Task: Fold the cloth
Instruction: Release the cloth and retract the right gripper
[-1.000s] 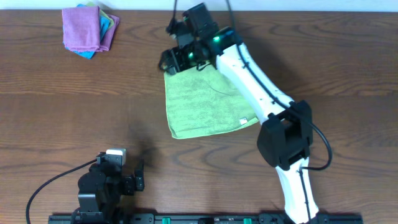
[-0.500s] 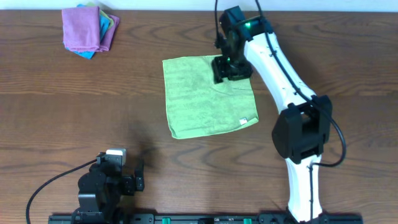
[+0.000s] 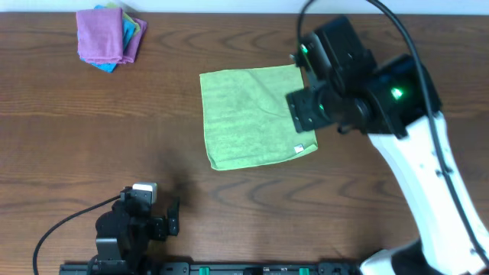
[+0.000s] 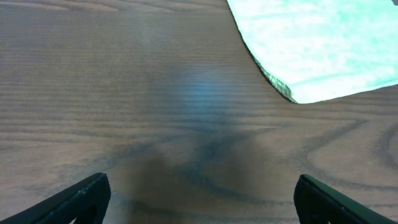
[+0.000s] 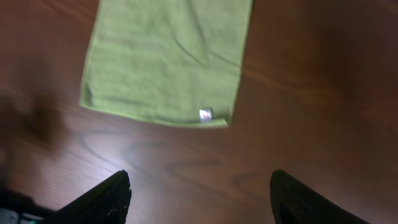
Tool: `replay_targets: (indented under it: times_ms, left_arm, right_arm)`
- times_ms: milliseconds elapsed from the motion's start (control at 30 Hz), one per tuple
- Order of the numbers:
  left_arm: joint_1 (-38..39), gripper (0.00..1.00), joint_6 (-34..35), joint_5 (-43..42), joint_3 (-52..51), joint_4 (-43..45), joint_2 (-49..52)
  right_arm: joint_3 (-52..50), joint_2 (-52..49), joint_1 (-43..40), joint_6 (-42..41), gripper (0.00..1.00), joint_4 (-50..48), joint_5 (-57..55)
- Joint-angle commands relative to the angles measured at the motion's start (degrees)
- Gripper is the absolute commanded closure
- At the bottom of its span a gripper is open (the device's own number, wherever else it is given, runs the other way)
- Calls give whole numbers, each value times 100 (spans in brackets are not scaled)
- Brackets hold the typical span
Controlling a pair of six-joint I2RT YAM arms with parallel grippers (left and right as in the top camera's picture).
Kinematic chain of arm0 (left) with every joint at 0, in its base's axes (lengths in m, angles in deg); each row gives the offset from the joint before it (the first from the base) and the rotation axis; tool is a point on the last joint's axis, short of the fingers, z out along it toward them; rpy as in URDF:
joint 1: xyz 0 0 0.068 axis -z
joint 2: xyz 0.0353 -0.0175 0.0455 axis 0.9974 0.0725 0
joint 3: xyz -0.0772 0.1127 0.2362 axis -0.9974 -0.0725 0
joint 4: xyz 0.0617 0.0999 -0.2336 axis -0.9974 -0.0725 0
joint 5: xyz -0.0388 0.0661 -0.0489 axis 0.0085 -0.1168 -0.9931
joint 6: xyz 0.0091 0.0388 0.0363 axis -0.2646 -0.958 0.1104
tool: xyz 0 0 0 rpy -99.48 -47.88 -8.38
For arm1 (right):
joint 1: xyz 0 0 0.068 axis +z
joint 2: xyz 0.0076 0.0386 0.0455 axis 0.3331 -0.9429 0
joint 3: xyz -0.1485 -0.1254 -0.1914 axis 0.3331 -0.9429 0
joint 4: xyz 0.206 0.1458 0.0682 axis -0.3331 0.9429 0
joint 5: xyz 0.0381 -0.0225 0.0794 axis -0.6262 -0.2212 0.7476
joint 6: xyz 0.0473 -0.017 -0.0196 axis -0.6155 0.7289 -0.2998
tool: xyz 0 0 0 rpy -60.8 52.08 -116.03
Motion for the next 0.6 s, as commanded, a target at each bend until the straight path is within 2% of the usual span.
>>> replay_targets:
  times_ms: [0, 133, 200, 300, 433, 567]
  left_arm:
    - [13, 5, 7, -195, 4, -214, -26]
    - [13, 4, 7, -195, 4, -214, -26]
    - [13, 4, -2, -142, 4, -153, -26]
    - [13, 4, 11, -17, 4, 407, -26]
    - [13, 4, 555, -407, 4, 973, -26]
    - [7, 4, 629, -352, 4, 1384, -26]
  right_arm:
    - [-826, 540, 66, -286, 28, -9, -341]
    - [-2028, 1532, 66, -382, 24, -203, -391]
    - [-2653, 2131, 66, -428, 16, -302, -367]
    - [-3248, 2920, 66, -426, 1, -286, -339]
    - [-3375, 3486, 66, -422, 1, -192, -271]
    - [-3373, 3766, 66, -424, 1, -52, 131]
